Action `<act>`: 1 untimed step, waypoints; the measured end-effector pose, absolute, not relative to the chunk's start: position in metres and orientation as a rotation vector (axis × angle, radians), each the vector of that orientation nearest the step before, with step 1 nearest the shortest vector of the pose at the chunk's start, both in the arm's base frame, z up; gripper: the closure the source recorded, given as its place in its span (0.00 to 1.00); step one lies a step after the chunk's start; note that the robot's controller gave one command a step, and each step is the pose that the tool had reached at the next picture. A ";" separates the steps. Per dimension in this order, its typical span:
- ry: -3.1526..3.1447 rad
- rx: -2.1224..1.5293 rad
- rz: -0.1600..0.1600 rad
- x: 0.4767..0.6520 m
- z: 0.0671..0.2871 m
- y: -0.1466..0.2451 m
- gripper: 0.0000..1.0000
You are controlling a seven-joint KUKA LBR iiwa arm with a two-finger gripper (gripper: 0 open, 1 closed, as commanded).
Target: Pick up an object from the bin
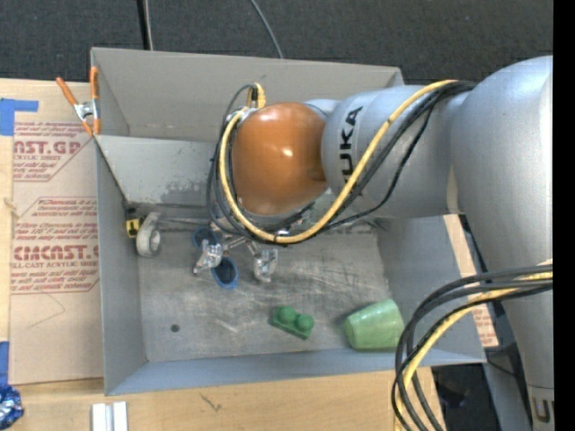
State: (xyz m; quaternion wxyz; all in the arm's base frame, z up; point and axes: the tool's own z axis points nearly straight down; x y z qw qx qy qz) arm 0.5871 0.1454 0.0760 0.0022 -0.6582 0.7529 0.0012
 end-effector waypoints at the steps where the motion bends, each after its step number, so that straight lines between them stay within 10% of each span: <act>1: 2.358 -2.063 0.005 0.588 0.079 0.148 1.00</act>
Offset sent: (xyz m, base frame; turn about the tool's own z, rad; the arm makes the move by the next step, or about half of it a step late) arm 0.0000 0.0000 0.0000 0.0000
